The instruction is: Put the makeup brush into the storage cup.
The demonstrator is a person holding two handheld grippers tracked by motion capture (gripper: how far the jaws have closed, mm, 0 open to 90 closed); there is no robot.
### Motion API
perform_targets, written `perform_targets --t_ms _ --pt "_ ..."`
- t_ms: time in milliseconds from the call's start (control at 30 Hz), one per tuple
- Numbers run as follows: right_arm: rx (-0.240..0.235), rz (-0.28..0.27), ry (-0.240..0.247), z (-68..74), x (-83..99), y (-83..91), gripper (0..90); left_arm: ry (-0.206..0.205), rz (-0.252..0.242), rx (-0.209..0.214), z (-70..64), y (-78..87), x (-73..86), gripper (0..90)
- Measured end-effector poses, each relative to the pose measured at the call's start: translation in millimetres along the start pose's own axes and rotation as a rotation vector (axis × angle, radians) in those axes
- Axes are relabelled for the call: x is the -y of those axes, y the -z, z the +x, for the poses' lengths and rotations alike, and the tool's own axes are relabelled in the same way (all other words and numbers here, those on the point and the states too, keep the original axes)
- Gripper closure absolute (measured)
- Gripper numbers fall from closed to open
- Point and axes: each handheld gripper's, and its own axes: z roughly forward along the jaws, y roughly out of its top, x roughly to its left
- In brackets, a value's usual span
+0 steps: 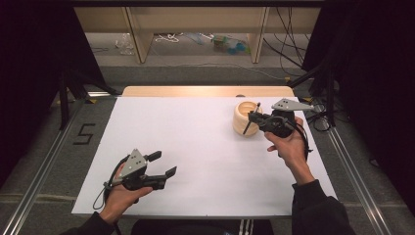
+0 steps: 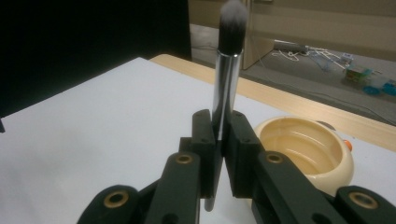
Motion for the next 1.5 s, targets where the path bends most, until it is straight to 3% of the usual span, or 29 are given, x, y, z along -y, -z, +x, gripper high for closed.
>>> perform_targets --t_ms 567,800,1000,1233,1500 --pt "0.047 -0.007 -0.023 -21.2 -9.5 -8.4 83.9 0.001 0.004 -0.004 -0.2 -1.3 -0.9 16.9" --pt "0.068 0.012 -0.042 -27.8 -13.8 -9.9 83.9 0.012 0.005 -0.002 -0.8 -1.6 -0.7 16.7" --pt "0.074 -0.005 -0.049 -33.3 -15.8 -11.2 83.9 -0.002 0.006 -0.002 -0.6 -1.8 -0.7 16.8" --pt "0.091 -0.004 -0.065 -39.2 -18.8 -12.8 83.9 0.011 0.010 0.000 -1.4 -2.9 0.0 17.0" --pt "0.108 -0.013 -0.045 -42.8 -25.6 -15.6 83.9 0.000 0.013 0.000 -1.3 -3.1 0.0 17.3"
